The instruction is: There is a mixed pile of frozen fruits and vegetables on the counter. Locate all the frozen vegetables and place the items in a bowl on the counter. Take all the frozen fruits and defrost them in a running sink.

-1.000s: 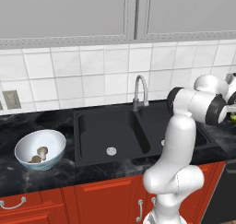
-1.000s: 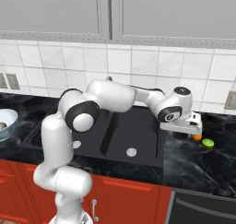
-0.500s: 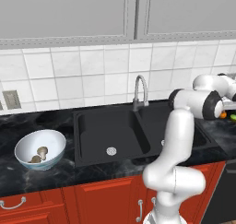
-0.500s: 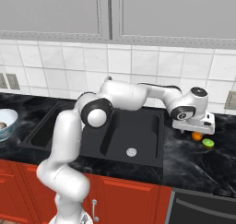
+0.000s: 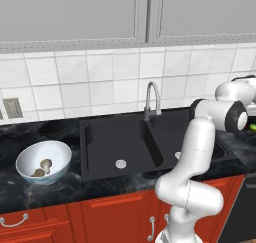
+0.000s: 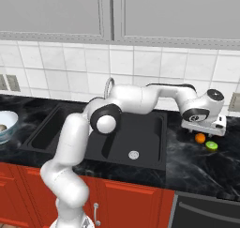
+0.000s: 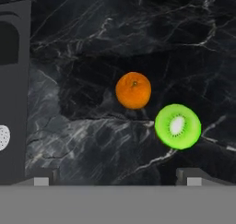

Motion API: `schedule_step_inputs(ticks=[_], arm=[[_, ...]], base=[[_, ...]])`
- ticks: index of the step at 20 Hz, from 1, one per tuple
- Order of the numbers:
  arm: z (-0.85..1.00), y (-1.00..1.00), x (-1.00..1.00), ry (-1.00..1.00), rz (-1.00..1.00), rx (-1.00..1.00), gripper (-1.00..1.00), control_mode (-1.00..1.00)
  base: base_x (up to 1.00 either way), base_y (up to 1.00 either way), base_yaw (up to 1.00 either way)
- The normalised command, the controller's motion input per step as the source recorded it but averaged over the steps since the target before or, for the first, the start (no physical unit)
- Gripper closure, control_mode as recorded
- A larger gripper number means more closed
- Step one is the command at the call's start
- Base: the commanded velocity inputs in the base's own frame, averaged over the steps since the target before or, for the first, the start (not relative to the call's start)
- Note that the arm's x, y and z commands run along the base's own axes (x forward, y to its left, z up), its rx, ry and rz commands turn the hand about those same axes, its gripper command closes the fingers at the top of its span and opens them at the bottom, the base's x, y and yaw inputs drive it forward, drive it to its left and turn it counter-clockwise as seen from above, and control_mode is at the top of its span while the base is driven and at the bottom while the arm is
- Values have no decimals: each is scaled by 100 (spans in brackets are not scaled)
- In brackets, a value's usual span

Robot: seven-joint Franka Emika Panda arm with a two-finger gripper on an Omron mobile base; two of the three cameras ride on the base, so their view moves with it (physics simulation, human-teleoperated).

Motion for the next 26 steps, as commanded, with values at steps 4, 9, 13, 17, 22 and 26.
schedule_step_inputs(ticks=[4, 9, 13, 17, 22, 26], arm=[[0, 4, 15, -14, 0, 0, -100, -100], [-5, 17, 23, -6, -2, 0, -100, -100], [-1, 16, 35, 1, -5, -9, -100, -100], [0, 0, 44, 9, -8, -17, -100, -100], [-11, -1, 40, 8, -6, -10, -100, -100], [-24, -12, 34, 3, 0, 0, -100, -100]], base=[[0, 0, 0], [0, 0, 0], [0, 0, 0], [0, 0, 0], [0, 0, 0], [0, 0, 0]])
